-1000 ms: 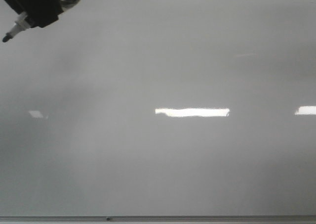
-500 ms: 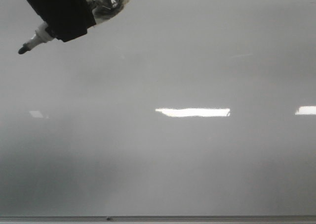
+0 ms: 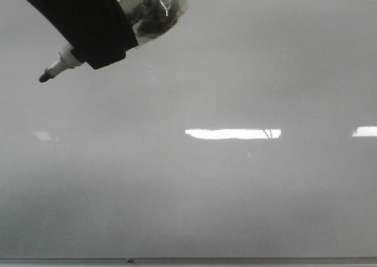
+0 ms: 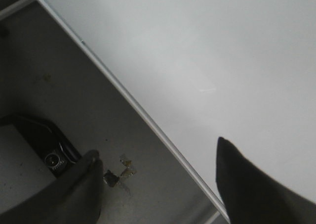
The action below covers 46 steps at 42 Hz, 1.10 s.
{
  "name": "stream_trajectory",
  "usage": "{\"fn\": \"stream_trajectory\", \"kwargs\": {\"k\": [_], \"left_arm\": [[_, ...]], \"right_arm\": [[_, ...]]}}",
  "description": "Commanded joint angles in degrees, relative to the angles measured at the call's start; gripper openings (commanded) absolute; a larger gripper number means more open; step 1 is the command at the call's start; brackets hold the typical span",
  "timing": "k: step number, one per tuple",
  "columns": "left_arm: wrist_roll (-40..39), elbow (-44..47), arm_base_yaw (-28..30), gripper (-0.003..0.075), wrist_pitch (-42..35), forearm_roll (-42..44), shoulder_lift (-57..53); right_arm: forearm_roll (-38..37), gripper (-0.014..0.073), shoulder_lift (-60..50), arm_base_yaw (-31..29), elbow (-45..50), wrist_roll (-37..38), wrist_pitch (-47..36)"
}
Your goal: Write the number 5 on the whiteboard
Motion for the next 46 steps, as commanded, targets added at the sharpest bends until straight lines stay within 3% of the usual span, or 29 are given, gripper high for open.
{"fn": "stream_trajectory", "kwargs": {"k": [1,19,33,39,46], "left_arm": [[0.4,-1.4,-0.5,-0.0013,-2.5,-1.4,-1.4],[2.5,-1.4,-5.1,-0.0013,-5.1,-2.4,3.2],[2.5,-1.4,-5.7,-0.0013,-5.6,-2.4,3.3],[2.5,-1.4,-5.7,-0.0013,-5.6,-2.4,3.3],[2.5,-1.4,-5.7,-0.0012,-5.6,-2.4,3.3]], "right_arm": [[2.6,0.0507,2.8,2.2,-4.7,-5.3,0.8],[14.9,0.0507,14.2,8.9,-12.7,-25.5,2.5],[15.1,0.0503,18.3,13.7,-13.6,-26.3,0.6],[15.1,0.0388,18.3,13.7,-13.6,-26.3,1.5],[15.1,0.0191,18.3,13.7,-13.6,-26.3,2.4]]}}
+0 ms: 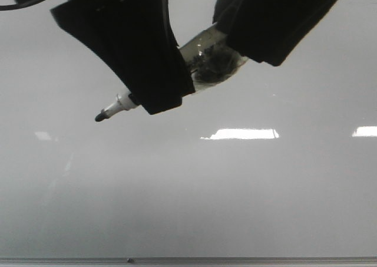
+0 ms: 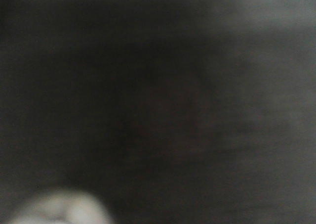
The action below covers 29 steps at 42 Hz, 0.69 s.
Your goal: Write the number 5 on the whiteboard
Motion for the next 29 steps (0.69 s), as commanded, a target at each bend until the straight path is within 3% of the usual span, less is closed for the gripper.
{"fn": "stream_trajectory", "kwargs": {"k": [1,7,14,18,29], "left_arm": [[0.1,-1.4,-0.3,-0.0011,-1.8,-1.3,-1.8],[0.0,-1.4,-0.3,0.0052,-1.7,-1.3,-1.8],[-0.1,-1.4,-0.3,0.0312,-1.9,-1.3,-1.8],[-0.1,-1.4,-0.3,0.0412,-2.3,-1.3,-1.9],[-5.1,-1.4,-0.1,0.0425,-1.0,4.5,-3.0]], "right_arm": [[1.8,0.0168,-1.3,0.1,-1.9,-0.8,-0.9],[1.8,0.0051,-1.3,0.1,-1.9,-0.8,-0.6],[1.8,0.0001,-1.3,0.0,-1.9,-0.8,-0.6],[1.8,0.0001,-1.3,0.0,-1.9,-0.8,-0.6],[1.8,0.0001,-1.3,-0.1,-1.9,-0.8,-0.4]]}}
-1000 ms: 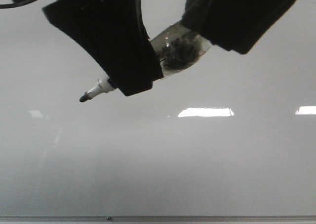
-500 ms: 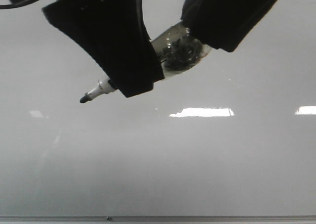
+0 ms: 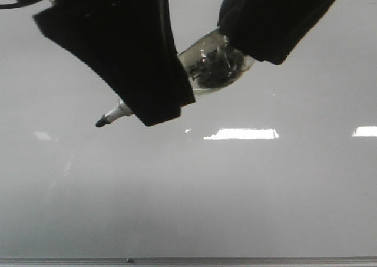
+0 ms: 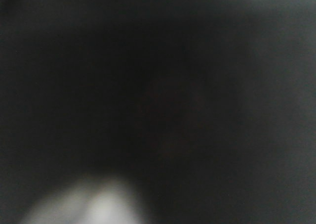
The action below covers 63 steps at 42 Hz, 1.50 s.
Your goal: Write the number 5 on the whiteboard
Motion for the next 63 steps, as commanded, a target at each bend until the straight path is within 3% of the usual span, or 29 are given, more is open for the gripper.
{"fn": "stream_trajectory", "kwargs": {"k": [1,10,15,24,30,35,40,45,53,57,63], "left_arm": [[-4.5,-1.4,-0.1,0.0425,-0.8,3.8,-3.0],[-7.8,-1.0,2.6,0.0425,0.2,6.3,-4.8],[-7.8,0.2,9.0,0.0424,0.1,5.1,-6.6],[-7.7,2.9,24.4,0.0421,-0.6,-6.6,-12.4],[-7.7,5.7,31.8,0.0421,-3.8,-8.4,-19.2],[-7.9,9.9,36.3,0.0421,-5.7,-10.6,-26.0],[-8.2,13.6,37.6,0.0421,-5.8,-11.2,-30.4],[-9.1,15.4,37.6,0.0421,-6.6,-11.4,-32.1],[-9.1,16.0,37.6,0.0421,-7.3,-12.1,-32.0],[-9.1,16.0,37.6,0.0421,-7.7,-12.1,-32.0],[-9.1,16.0,37.6,0.0421,-7.7,-12.1,-32.0]], "right_arm": [[1.8,0.0001,-1.4,-0.1,-1.8,-0.8,-1.3],[1.8,0.0001,-1.4,-0.1,-1.8,-0.6,-1.3],[1.7,0.0001,-1.4,-0.2,-1.8,-0.1,-1.2],[1.3,0.0001,-1.4,-0.2,-1.8,2.3,-1.3],[-4.0,0.0001,-1.8,-0.5,-1.8,8.7,-1.1],[-7.3,0.0001,-4.1,-5.0,-1.8,18.3,-1.0],[-7.2,0.0001,-8.1,-13.2,-1.6,25.9,-1.4],[-5.9,0.0001,-11.9,-17.7,0.4,29.0,-3.8],[-1.9,-0.0004,-19.8,-18.9,8.4,29.0,-11.1],[-1.6,-0.0071,-23.3,-18.9,13.0,29.0,-14.9],[-1.6,-0.0066,-27.9,-18.9,19.5,30.6,-23.8]]}}
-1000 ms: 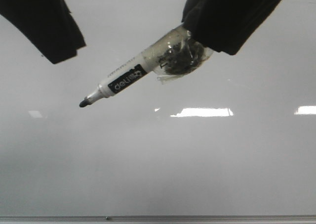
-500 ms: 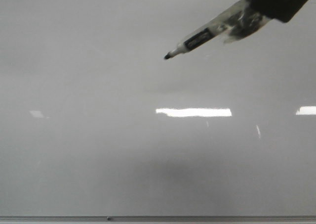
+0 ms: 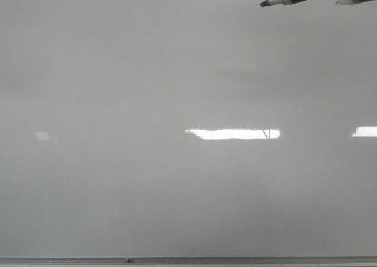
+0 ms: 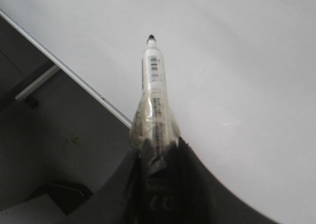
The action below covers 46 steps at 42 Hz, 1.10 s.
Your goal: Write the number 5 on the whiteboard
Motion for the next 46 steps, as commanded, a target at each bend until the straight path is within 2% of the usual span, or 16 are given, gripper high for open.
{"fn": "stream_trajectory", "kwargs": {"k": [1,6,16,38,46], "left_arm": [[-0.7,-1.4,0.2,0.0421,-3.1,-1.9,-0.5],[-0.7,-1.4,0.2,0.0421,-3.6,-1.9,-0.5],[-0.7,-1.4,0.2,0.0421,-4.1,-1.9,-0.5],[-0.7,-1.4,0.2,0.0421,-4.1,-1.9,-0.5],[-0.7,-1.4,0.2,0.0421,-4.1,-1.9,-0.5]], "right_arm": [[1.4,-0.0066,-2.7,-0.4,2.2,2.6,-10.5],[1.4,-0.0069,-2.8,-0.4,6.3,4.7,-21.7],[1.4,-0.0069,4.7,-0.2,6.9,4.2,-30.8],[1.4,-0.0069,23.7,-0.2,-3.4,4.2,-35.2],[1.4,-0.0069,27.8,-0.3,-4.1,4.2,-36.4]]}}
